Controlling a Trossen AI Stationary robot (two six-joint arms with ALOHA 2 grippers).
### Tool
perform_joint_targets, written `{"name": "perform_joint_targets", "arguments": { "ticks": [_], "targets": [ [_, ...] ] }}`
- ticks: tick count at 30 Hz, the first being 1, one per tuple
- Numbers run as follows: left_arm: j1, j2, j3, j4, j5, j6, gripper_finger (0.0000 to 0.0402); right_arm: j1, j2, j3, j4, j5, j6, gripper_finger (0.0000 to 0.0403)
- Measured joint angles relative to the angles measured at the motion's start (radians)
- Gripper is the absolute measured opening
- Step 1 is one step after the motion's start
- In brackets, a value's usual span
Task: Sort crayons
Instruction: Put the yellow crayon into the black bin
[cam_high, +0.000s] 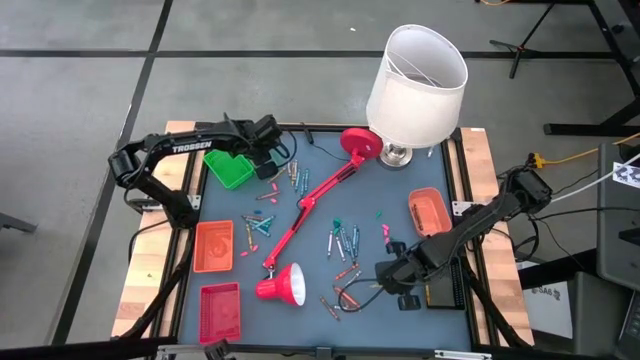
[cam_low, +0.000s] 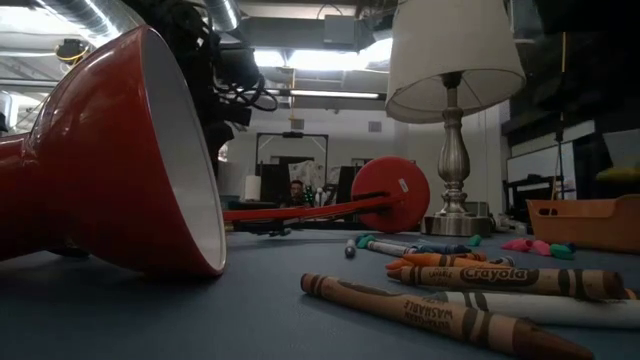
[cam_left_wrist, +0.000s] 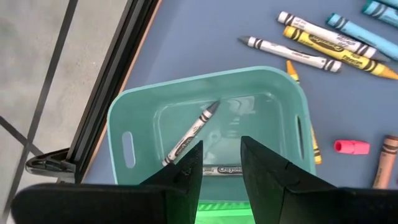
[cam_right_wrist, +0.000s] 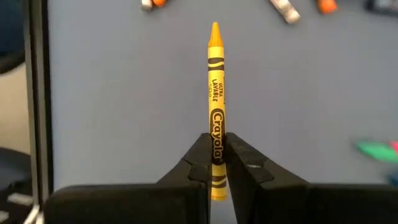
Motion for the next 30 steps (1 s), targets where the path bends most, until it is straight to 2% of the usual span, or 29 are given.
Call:
{"name": "perform_joint_targets", "arguments": {
  "ticks": [5,10,21,30],
  "targets": [
    [-0.019,0.000,0.000,0.000,0.000,0.000,0.0092,0.010,0.000,0.091,-0.247,0.000,0.069,0.0032],
    [-0.033,0.000,0.000,0.000,0.000,-0.001,0.0092,0.063,0.000,0.103,-0.390,-0.003,0.224,0.0032],
    [-0.043,0.000,0.000,0.000,-0.001,-0.028,0.0092,0.264,0.000,0.103,-0.425,-0.003,0.737,0.0032],
    [-0.043,0.000,0.000,0.000,-0.001,-0.032,0.0092,0.458,0.000,0.090,-0.425,0.110,1.193,0.0032]
  ]
}}
